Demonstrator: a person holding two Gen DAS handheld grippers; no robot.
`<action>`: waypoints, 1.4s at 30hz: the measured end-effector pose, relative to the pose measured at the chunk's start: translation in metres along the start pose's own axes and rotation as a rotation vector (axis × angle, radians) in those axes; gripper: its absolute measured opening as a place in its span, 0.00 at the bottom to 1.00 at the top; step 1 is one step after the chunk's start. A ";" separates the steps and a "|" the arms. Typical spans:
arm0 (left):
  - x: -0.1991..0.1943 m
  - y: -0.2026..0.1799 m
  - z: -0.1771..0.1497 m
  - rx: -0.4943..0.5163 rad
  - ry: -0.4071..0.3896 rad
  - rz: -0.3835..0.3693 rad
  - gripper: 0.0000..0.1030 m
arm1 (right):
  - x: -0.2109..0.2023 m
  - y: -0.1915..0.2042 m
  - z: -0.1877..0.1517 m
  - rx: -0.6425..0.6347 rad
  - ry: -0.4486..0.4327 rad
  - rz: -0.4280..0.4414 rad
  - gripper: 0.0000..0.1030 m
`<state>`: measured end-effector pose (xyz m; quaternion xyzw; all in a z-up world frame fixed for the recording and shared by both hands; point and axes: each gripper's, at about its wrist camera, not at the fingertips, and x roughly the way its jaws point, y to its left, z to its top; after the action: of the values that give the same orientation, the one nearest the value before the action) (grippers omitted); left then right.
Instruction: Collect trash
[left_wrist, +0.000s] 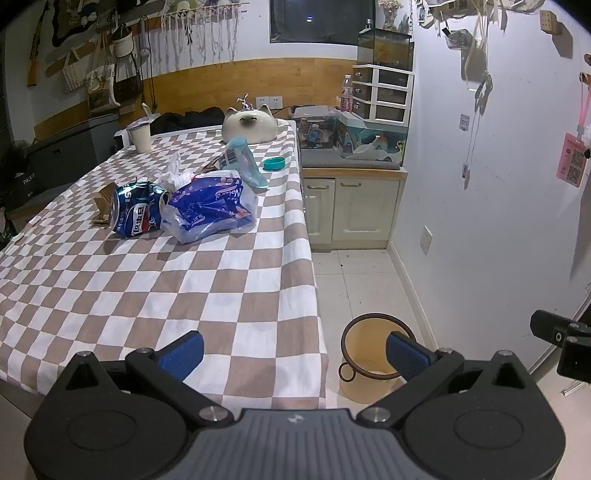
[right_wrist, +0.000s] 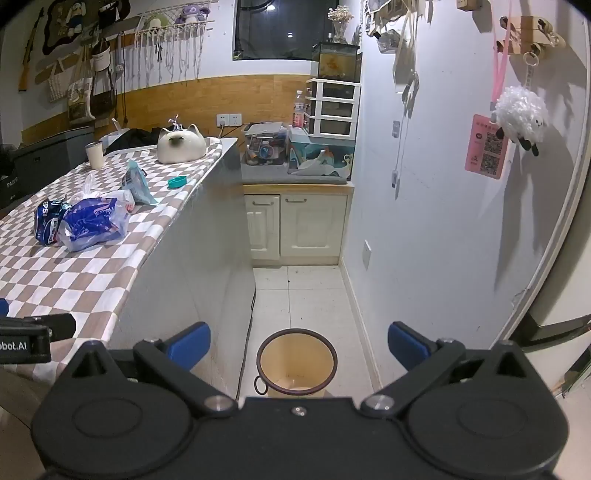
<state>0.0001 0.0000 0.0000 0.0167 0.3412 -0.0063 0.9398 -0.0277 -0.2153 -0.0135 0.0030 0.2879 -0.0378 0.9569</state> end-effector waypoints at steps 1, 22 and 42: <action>0.000 0.000 0.000 -0.001 0.000 0.000 1.00 | 0.000 0.000 0.000 0.002 -0.002 0.001 1.00; 0.000 0.000 0.000 -0.002 0.001 -0.001 1.00 | 0.000 -0.001 0.002 0.004 0.005 0.002 1.00; 0.000 0.000 0.000 -0.004 0.002 -0.004 1.00 | 0.000 -0.001 0.002 0.004 0.008 -0.001 1.00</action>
<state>0.0001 0.0002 0.0001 0.0142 0.3422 -0.0076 0.9395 -0.0264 -0.2165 -0.0119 0.0052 0.2918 -0.0387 0.9557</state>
